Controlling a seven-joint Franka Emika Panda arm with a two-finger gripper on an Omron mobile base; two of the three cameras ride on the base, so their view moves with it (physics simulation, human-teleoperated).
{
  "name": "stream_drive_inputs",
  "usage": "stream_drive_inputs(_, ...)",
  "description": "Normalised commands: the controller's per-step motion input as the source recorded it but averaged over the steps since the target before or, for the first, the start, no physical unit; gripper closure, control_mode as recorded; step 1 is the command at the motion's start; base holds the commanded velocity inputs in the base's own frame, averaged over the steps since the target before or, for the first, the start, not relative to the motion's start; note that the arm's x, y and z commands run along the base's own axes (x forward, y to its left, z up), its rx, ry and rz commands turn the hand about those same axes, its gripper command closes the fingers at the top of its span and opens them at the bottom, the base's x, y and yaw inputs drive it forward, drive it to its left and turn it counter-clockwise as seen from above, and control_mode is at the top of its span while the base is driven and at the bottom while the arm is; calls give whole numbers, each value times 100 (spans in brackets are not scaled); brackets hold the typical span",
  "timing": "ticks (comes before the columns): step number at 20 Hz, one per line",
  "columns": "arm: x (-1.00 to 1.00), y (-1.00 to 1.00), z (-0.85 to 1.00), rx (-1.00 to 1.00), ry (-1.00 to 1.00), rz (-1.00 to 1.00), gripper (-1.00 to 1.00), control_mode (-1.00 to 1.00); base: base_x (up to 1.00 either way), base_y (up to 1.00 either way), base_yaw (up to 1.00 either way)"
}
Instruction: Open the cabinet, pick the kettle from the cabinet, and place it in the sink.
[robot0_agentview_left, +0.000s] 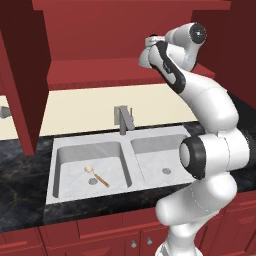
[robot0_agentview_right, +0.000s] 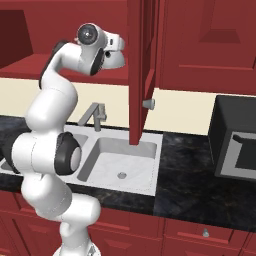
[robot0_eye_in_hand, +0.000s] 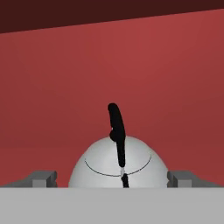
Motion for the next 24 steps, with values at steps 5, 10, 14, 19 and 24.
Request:
stream_drive_inputs(5, 24, -1, -2, 0, 2, 0, -100, -100, 0, 0, 0)
stream_drive_inputs(10, 16, 0, -13, 0, 7, 0, -100, -100, 0, 0, 0)
stream_drive_inputs(14, 18, 1, -13, 0, 8, 0, -100, -100, 0, 0, 0)
stream_drive_inputs(19, 22, 0, -2, 0, 0, 0, -100, -100, 0, 0, 0)
stream_drive_inputs(24, 16, 0, 0, 0, -1, 0, -100, -100, 0, 0, 0)
